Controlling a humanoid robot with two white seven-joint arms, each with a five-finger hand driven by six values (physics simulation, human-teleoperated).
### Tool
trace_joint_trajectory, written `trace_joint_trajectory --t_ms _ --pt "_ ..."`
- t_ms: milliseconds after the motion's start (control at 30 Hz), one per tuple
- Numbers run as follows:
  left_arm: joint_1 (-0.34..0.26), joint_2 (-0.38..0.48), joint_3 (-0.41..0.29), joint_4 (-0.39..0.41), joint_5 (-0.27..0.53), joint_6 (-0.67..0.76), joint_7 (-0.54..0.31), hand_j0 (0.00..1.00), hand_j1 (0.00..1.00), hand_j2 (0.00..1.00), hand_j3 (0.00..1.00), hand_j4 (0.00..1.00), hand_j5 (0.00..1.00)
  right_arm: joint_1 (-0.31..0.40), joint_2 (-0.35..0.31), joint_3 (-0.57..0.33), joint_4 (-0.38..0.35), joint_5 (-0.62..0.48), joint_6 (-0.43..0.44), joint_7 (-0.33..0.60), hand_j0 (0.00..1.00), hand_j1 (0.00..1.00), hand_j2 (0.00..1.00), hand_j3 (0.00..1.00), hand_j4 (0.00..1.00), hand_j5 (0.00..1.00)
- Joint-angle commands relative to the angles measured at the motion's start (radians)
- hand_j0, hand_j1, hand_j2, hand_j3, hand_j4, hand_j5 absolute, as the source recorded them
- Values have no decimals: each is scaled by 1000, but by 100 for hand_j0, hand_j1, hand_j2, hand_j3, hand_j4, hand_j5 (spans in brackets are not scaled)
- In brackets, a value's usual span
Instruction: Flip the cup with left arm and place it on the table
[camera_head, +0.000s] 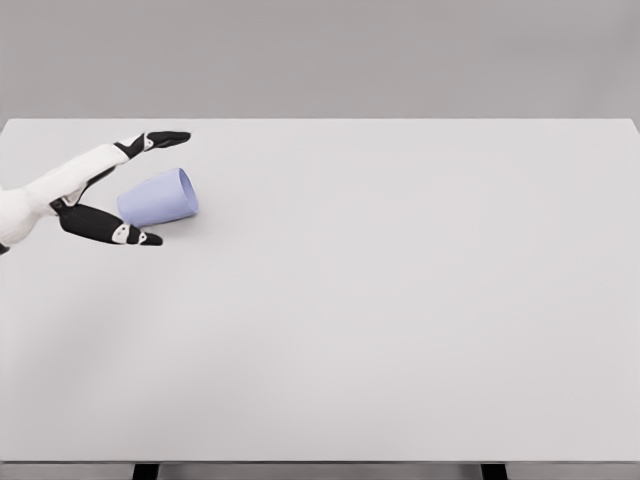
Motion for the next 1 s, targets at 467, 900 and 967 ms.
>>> trace_joint_trajectory --t_ms 467,900,967 --pt "-38 -124 -5 6 -158 433 280 100 100 100 100 100 100 0 0 0 0 0 0 0 100 100 100 100 100 100" --pt "-189 -184 -240 43 -209 689 280 100 100 100 100 100 100 0 0 0 0 0 0 0 100 100 100 100 100 100" --pt "-212 -185 -277 54 -207 711 280 100 100 100 100 100 100 0 0 0 0 0 0 0 100 100 100 100 100 100"
